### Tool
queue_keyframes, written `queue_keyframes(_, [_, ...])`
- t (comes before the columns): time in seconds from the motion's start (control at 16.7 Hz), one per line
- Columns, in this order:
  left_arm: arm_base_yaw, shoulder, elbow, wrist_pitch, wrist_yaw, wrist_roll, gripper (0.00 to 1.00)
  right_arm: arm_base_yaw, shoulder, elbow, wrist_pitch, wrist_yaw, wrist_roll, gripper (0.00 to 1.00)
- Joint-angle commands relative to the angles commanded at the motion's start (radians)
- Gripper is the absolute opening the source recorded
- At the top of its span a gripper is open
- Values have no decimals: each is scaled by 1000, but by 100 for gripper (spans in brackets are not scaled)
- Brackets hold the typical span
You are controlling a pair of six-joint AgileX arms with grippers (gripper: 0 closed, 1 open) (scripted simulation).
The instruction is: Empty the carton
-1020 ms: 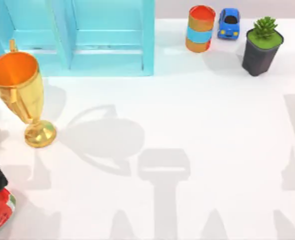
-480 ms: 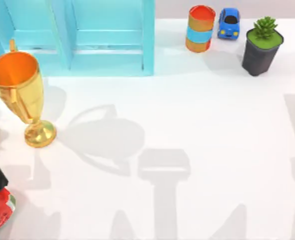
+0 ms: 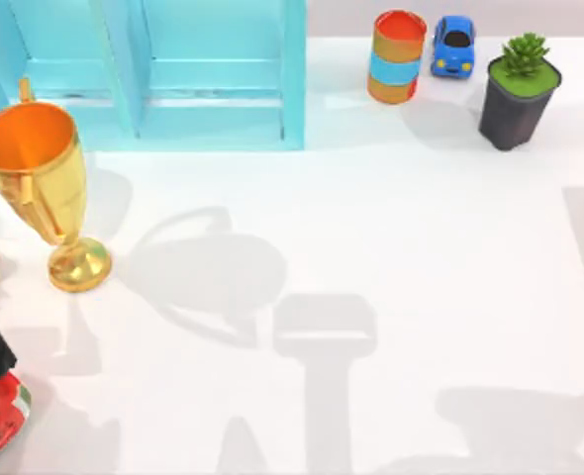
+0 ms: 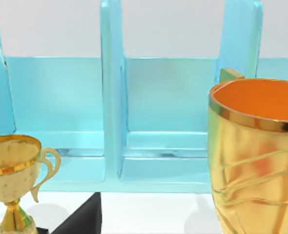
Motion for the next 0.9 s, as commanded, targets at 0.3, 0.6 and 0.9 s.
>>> queue_keyframes(0.3, [0,0,0,0,0,0,100,-128,385,300,-272,3,-119,100])
queue_keyframes(0.6, [0,0,0,0,0,0,100,-191,572,445,-408,3,-178,100])
queue_keyframes(0.9, [0,0,0,0,0,0,100,-189,576,447,-411,3,-179,100])
